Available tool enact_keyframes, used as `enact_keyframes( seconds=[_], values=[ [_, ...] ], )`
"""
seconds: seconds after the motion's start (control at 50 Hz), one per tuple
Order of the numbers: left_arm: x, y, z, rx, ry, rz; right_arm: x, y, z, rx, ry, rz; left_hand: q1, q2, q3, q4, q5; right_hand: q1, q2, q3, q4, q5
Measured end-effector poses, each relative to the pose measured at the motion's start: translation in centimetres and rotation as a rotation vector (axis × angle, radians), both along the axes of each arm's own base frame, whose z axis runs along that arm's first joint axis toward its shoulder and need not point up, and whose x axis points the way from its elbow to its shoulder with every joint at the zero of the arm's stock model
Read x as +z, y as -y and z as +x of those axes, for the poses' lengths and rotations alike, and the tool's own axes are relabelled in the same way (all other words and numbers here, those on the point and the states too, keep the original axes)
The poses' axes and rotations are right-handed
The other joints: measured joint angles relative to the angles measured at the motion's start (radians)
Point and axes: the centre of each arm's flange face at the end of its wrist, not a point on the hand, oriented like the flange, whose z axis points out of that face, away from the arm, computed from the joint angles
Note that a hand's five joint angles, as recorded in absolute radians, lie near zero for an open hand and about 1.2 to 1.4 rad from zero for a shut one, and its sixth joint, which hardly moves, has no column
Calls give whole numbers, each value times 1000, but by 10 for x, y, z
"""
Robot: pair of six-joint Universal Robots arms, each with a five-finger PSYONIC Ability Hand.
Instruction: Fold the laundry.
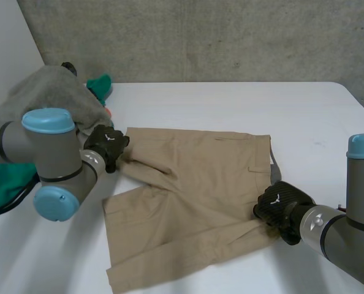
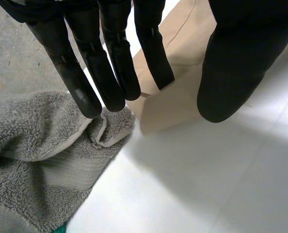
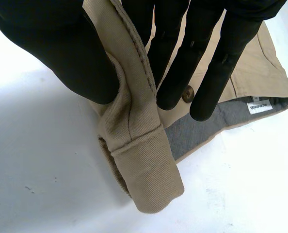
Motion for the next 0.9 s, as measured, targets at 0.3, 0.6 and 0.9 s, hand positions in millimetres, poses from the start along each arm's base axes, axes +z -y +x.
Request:
enact_keyframes(
  seconds=[0.3, 0.6, 0.9],
  values=[
    [28, -8, -13, -73, -46, -53, -2, 2, 0, -3, 2, -7, -55, -72, -74, -75, -77, 0, 0, 0, 0, 0],
    [-6, -7, -27, -196, -63, 27, -3, 2, -1, -4, 3, -6, -30, -42, -48, -38, -44, 0, 0, 0, 0, 0],
    [-14, -5, -26, -196, -58, 47, -7, 3, -1, -5, -3, 6, -70, -93, -95, -95, -99, 0, 0, 0, 0, 0]
  ],
)
